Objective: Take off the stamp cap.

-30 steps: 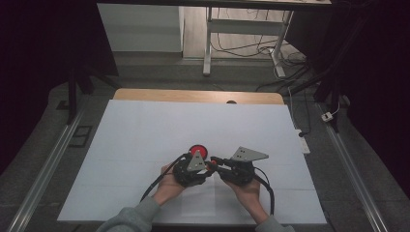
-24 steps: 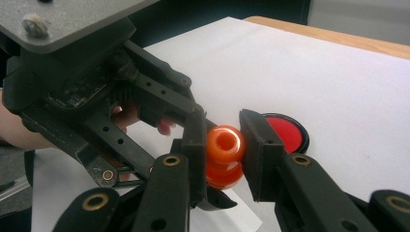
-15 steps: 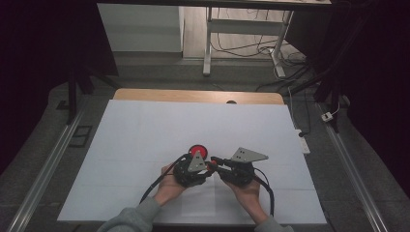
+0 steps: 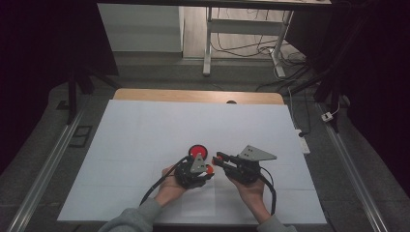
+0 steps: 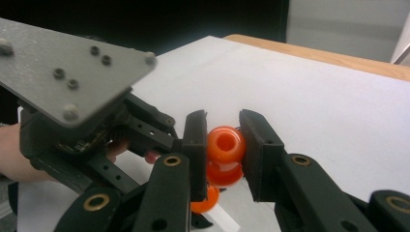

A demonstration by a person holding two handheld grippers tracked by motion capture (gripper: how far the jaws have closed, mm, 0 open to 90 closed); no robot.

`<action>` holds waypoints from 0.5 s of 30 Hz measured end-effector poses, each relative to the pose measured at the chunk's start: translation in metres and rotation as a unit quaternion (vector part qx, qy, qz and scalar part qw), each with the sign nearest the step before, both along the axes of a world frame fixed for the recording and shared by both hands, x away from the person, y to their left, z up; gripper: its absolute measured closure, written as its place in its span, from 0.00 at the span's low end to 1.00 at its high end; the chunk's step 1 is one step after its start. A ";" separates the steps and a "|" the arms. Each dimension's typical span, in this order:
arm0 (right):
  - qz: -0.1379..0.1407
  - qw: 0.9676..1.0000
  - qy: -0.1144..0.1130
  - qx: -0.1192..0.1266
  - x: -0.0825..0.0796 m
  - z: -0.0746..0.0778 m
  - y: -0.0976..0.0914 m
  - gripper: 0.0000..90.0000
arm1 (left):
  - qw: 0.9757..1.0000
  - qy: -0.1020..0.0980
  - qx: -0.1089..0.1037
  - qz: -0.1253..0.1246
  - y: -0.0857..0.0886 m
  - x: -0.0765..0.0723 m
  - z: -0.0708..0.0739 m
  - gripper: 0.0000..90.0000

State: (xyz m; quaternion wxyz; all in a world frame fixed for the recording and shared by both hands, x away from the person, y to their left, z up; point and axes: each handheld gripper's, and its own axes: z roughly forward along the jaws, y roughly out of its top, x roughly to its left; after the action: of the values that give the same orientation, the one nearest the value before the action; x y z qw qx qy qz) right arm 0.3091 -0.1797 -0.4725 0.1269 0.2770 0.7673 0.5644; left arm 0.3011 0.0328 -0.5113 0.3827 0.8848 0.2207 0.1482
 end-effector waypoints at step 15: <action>0.011 1.000 0.009 -0.004 0.001 -0.003 0.003 0.80 | 1.000 -0.011 -0.018 0.012 0.009 0.001 0.007 0.73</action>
State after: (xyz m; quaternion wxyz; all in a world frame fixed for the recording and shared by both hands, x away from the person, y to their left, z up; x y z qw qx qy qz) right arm 0.3100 -0.1771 -0.4756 0.1152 0.2730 0.7733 0.5605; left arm 0.3020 0.0419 -0.5043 0.3988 0.8736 0.2292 0.1585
